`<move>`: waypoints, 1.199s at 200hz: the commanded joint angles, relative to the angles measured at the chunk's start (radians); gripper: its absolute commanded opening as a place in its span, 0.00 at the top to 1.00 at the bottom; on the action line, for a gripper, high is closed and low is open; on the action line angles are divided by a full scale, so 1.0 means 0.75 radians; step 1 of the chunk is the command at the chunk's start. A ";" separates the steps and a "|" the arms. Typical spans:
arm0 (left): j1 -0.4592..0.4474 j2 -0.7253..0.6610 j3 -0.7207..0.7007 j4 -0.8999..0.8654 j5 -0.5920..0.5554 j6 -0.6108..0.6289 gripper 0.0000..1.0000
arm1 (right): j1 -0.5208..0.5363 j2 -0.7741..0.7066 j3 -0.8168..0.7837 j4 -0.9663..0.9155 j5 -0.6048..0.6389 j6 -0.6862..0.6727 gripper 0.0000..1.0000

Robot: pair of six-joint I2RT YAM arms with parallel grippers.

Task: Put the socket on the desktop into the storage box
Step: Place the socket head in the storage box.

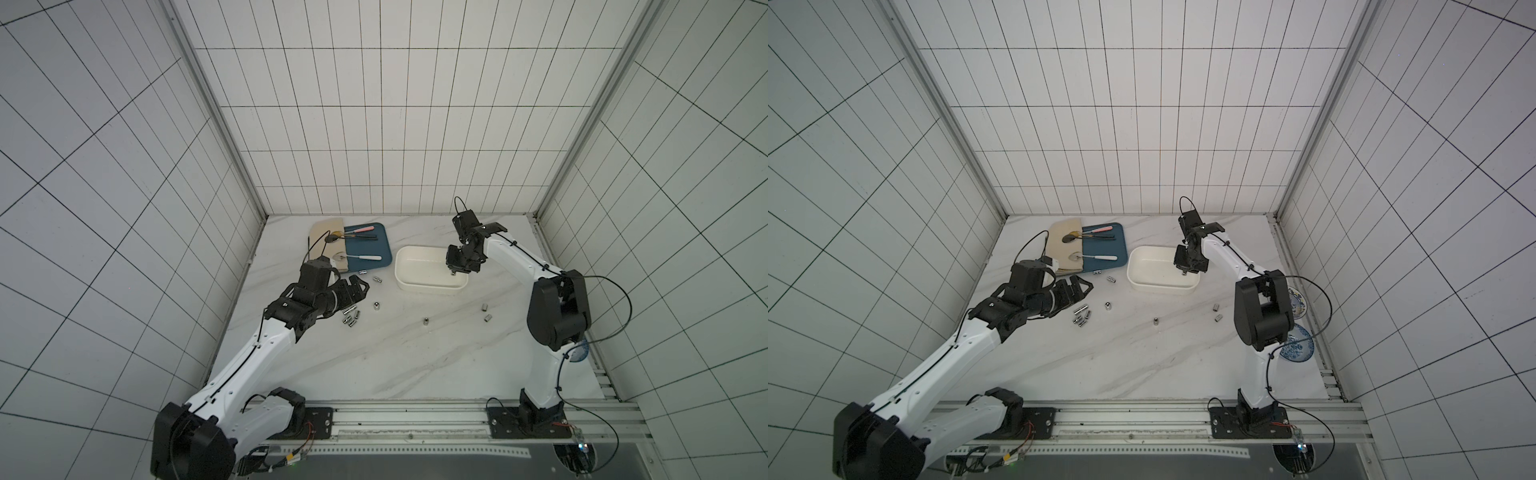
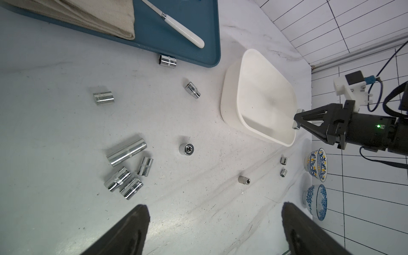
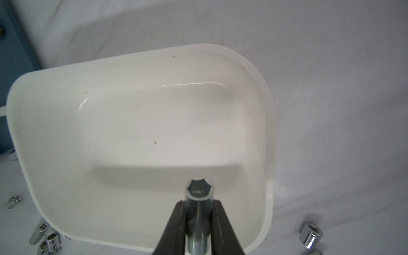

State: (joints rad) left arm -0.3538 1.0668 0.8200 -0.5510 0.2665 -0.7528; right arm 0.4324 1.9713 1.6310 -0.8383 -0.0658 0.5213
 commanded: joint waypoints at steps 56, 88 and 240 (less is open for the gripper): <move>0.014 0.005 -0.054 0.044 0.099 0.001 0.04 | 0.006 0.132 0.070 -0.013 0.016 0.017 0.83; 0.015 -0.001 -0.075 0.084 0.141 -0.009 0.04 | 0.005 0.165 0.077 -0.008 0.020 0.020 0.83; 0.014 0.007 -0.084 0.098 0.174 -0.012 0.04 | 0.005 0.191 0.109 -0.031 0.030 0.021 0.70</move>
State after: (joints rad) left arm -0.3466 1.0721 0.7658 -0.4908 0.3874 -0.7639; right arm 0.4324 2.1098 1.6707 -0.8356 -0.0628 0.5335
